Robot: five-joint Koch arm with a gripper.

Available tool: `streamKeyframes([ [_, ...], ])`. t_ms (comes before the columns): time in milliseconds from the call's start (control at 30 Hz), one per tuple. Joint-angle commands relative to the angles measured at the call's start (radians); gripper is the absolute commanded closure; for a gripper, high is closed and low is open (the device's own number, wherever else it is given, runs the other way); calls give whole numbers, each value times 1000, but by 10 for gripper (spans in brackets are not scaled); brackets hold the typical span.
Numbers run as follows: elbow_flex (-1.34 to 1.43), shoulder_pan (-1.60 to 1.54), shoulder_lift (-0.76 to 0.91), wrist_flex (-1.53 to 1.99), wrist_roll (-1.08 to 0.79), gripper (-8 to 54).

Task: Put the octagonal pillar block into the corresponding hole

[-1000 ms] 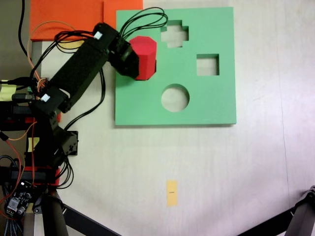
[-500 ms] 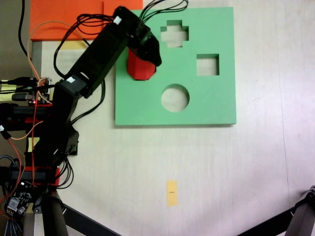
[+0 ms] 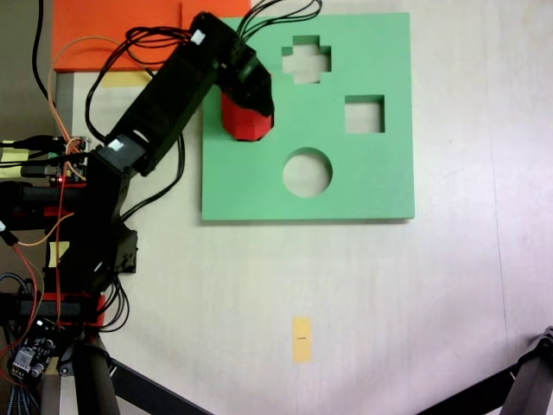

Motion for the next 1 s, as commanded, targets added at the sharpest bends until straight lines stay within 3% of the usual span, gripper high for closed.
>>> streamKeyframes([
  [0, 12, -28, 64, 80, 77, 182],
  [500, 71, -29, 121, 78, 55, 108],
  [800, 100, -18, 144, 23, -189, 102],
  [967, 100, -9, 141, -38, -227, 106],
])
